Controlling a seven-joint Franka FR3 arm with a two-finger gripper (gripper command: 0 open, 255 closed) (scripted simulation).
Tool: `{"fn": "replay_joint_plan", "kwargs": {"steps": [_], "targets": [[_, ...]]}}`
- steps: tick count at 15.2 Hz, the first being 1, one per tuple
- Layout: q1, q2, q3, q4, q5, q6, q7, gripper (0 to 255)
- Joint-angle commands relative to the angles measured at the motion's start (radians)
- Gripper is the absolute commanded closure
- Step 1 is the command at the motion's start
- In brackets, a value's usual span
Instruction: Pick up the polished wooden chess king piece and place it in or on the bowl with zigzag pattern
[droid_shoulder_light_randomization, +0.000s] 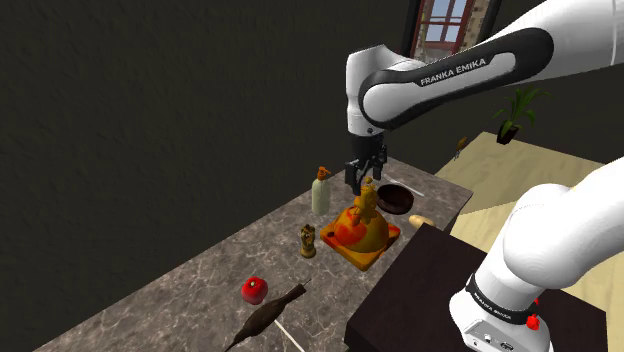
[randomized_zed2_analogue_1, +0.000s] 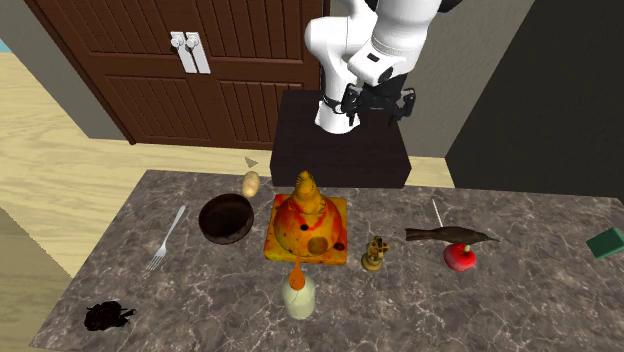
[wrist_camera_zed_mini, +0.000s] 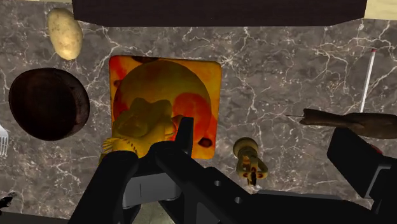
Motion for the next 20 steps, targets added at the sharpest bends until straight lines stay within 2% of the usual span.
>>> {"fn": "replay_joint_plan", "kwargs": {"steps": [1, 11, 20], "targets": [[-0.001, 0.07, 0.007, 0.003, 0.0, 0.066, 0.008, 0], [-0.004, 0.476, 0.037, 0.128, -0.037, 0.332, 0.068, 0], [0.022, 0.848, 0.027, 0.352, -0.097, 0.463, 0.124, 0]]}}
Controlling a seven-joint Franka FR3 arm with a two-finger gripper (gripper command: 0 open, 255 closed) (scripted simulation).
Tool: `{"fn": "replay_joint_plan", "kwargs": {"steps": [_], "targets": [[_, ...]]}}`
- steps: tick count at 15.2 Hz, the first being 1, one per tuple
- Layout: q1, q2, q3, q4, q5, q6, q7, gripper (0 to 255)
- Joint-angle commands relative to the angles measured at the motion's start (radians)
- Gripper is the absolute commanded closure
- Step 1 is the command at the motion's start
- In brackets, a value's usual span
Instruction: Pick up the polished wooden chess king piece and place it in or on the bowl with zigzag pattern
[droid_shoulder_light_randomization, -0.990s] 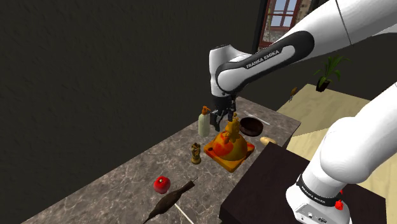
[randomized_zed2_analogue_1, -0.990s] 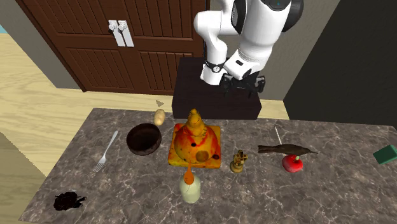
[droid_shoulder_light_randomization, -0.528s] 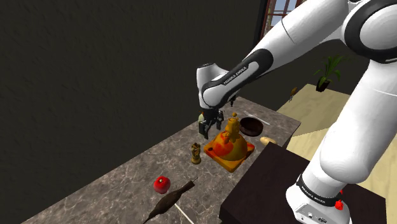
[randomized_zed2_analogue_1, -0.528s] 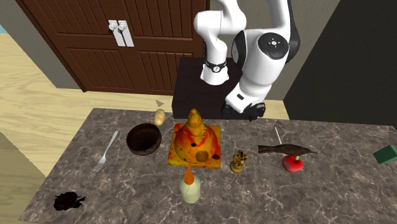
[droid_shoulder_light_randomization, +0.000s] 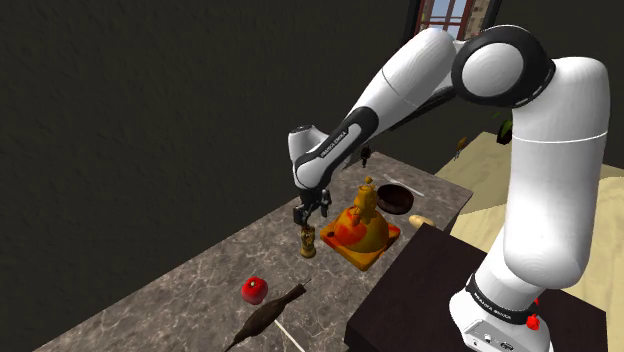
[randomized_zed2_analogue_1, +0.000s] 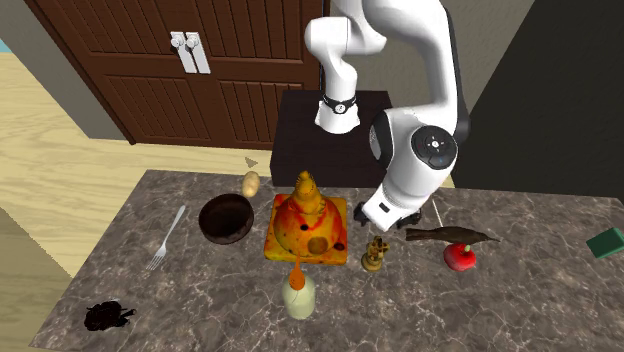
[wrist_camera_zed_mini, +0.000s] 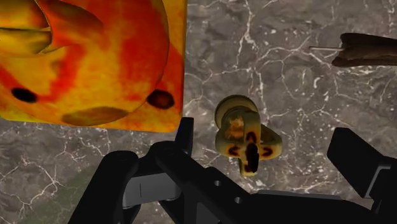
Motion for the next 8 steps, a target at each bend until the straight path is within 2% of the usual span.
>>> {"fn": "replay_joint_plan", "kwargs": {"steps": [1, 8], "targets": [[0.008, 0.083, -0.005, 0.054, -0.012, 0.025, 0.01, 0], [0.017, 0.158, -0.015, 0.057, -0.026, 0.097, 0.02, 0]]}}
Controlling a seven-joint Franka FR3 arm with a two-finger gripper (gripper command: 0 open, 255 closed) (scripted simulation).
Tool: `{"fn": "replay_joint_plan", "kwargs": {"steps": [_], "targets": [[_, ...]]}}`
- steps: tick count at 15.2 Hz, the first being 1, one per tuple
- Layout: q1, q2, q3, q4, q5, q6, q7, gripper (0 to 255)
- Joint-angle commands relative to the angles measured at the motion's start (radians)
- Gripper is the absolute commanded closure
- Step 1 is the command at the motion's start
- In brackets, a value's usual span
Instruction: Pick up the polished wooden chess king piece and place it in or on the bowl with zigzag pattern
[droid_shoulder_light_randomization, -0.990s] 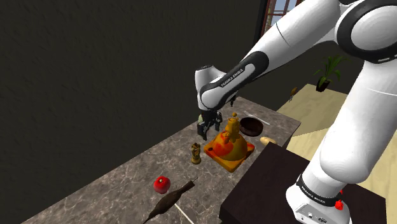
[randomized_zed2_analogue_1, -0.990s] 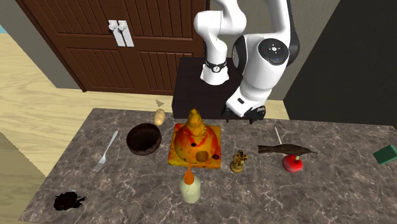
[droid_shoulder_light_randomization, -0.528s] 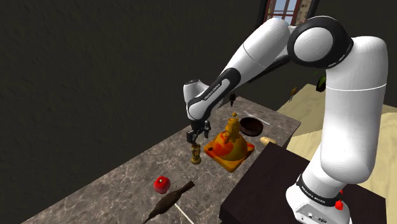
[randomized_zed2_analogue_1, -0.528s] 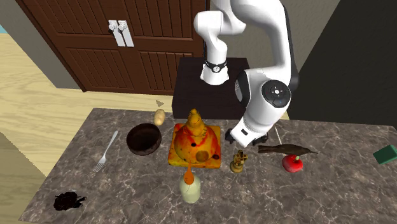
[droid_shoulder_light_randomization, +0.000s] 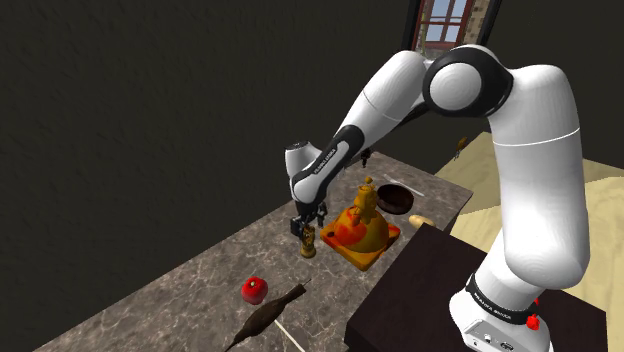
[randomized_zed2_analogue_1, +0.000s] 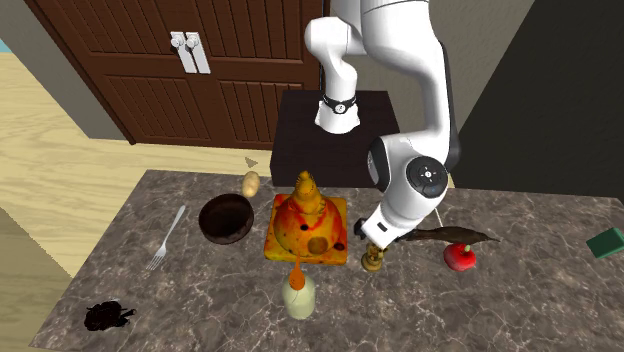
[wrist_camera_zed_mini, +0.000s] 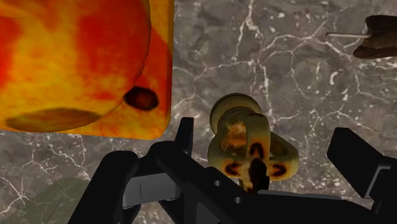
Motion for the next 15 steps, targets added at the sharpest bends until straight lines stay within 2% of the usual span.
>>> {"fn": "replay_joint_plan", "kwargs": {"steps": [1, 9, 10, 15], "targets": [[0.001, 0.023, -0.004, 0.001, -0.004, 0.023, 0.001, 0], [0.002, 0.029, -0.005, 0.0, -0.006, 0.029, 0.002, 0], [0.002, 0.029, -0.005, 0.0, -0.006, 0.029, 0.002, 255], [0.002, 0.029, -0.005, 0.0, -0.006, 0.029, 0.002, 255]]}}
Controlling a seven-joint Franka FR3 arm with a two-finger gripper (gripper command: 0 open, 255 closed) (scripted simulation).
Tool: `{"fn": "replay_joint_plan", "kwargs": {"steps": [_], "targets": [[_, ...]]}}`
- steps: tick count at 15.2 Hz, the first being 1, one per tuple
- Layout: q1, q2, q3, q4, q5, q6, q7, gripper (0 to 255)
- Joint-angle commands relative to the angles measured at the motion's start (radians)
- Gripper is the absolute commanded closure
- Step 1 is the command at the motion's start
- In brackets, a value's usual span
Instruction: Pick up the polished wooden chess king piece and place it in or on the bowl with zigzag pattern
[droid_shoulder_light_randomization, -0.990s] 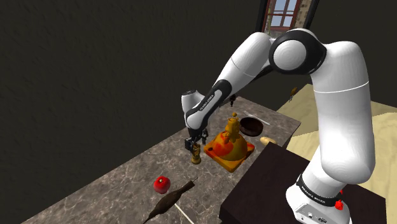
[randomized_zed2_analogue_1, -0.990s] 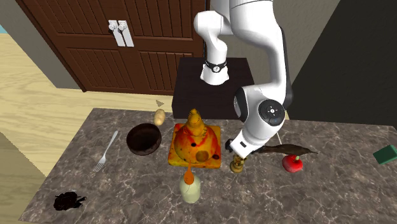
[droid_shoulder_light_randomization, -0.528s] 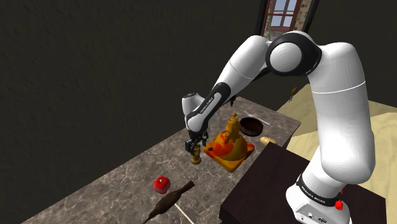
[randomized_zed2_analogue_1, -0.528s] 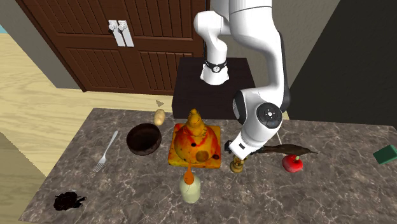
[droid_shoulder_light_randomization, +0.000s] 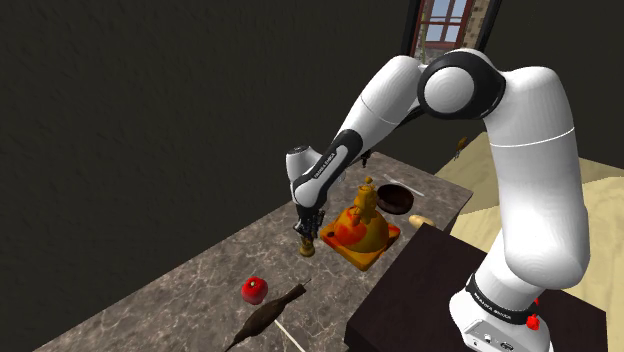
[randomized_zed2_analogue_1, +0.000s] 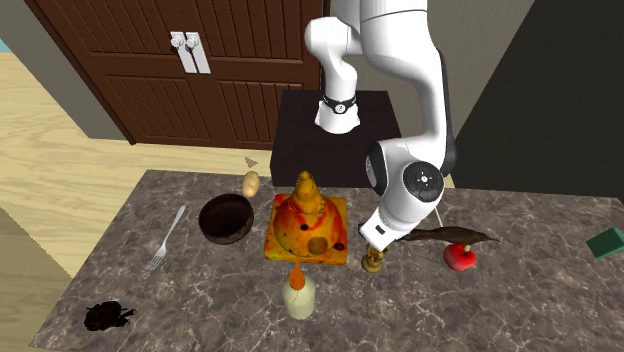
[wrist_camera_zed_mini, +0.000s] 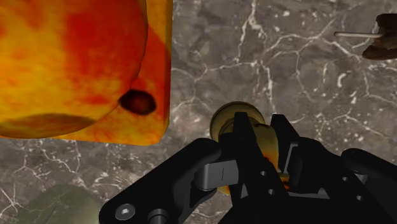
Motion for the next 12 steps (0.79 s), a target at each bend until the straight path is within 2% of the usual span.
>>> {"fn": "replay_joint_plan", "kwargs": {"steps": [1, 4, 12], "targets": [[0.0, 0.0, 0.0, 0.0, 0.0, 0.0, 0.0, 255], [0.0, 0.0, 0.0, 0.0, 0.0, 0.0, 0.0, 255], [-0.01, -0.094, 0.013, -0.014, 0.018, -0.08, -0.01, 255]]}}
